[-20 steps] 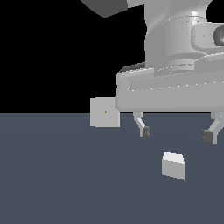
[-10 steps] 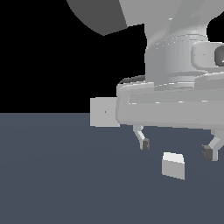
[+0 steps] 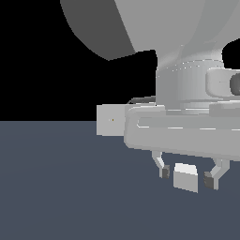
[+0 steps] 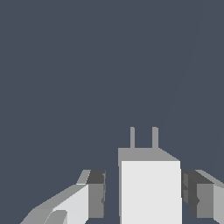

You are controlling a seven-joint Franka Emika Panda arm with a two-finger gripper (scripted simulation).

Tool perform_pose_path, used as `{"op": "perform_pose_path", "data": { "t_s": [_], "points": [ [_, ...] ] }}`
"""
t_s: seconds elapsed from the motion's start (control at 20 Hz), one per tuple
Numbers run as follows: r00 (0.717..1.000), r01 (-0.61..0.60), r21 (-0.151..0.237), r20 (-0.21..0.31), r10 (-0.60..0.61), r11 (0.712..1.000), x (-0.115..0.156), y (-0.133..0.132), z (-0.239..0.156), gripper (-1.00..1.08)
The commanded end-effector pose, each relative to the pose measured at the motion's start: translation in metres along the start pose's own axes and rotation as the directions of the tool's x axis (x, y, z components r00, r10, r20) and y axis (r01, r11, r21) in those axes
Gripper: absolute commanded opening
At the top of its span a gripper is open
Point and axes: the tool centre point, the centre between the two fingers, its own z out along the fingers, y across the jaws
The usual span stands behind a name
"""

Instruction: Plug the charger into the wall socket.

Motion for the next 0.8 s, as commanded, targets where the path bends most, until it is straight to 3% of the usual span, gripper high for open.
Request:
{"op": "perform_pose_path", "data": {
  "t_s": [0.0, 0.75],
  "points": [
    [1.0, 0.0, 0.0, -0.001, 0.0, 1.0, 0.0, 0.0, 0.001, -1.0],
    [1.0, 0.015, 0.001, -0.001, -0.015, 1.0, 0.004, -0.012, -0.005, -1.0]
  ]
}}
